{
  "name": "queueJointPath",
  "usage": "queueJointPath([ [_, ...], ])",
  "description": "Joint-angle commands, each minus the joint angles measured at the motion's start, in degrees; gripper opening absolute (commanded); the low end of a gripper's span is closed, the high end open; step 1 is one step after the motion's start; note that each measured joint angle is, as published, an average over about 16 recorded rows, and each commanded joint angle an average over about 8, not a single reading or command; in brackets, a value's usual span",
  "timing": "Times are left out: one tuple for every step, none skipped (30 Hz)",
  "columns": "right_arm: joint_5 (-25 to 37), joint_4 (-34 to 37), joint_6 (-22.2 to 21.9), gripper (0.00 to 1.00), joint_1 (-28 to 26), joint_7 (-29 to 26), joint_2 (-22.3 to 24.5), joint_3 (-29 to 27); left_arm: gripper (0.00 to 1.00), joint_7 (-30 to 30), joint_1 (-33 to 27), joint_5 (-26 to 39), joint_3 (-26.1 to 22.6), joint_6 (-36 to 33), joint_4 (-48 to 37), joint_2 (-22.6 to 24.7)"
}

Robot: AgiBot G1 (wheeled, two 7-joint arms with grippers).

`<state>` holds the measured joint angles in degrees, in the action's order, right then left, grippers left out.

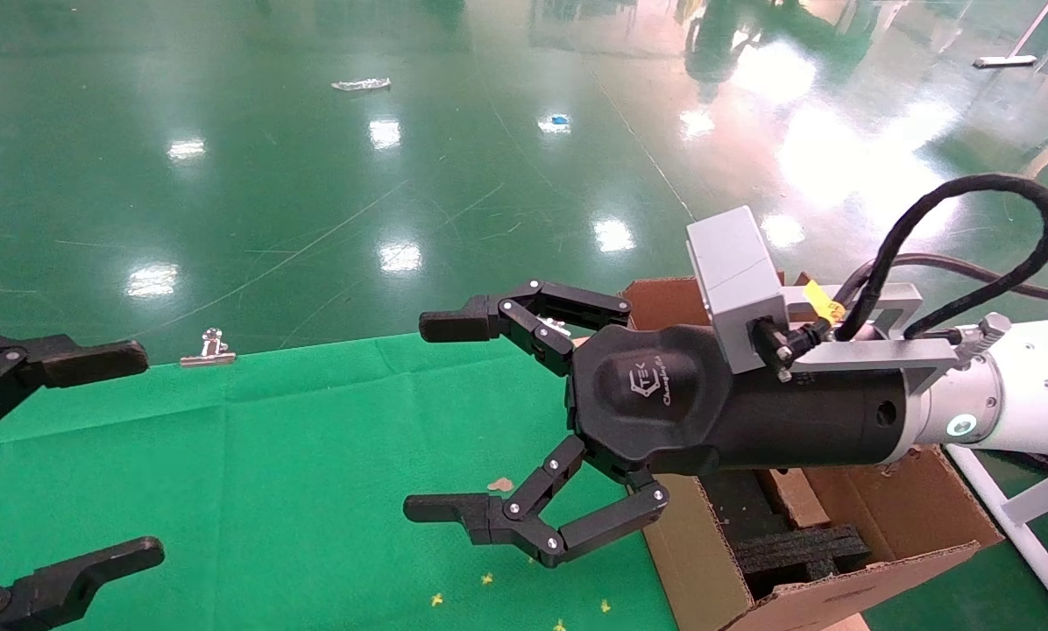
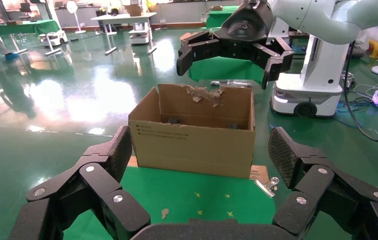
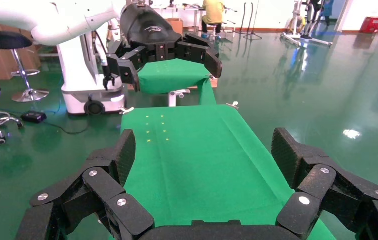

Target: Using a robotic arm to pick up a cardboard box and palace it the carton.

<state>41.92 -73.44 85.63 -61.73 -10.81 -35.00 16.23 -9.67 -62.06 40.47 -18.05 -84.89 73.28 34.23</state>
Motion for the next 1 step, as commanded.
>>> queueJointPath([
  [0.0,0.0,0.0,1.0,0.0,0.0,0.0,0.0,1.0,0.0,0.0,0.0,0.0,0.0,0.0,0.0],
])
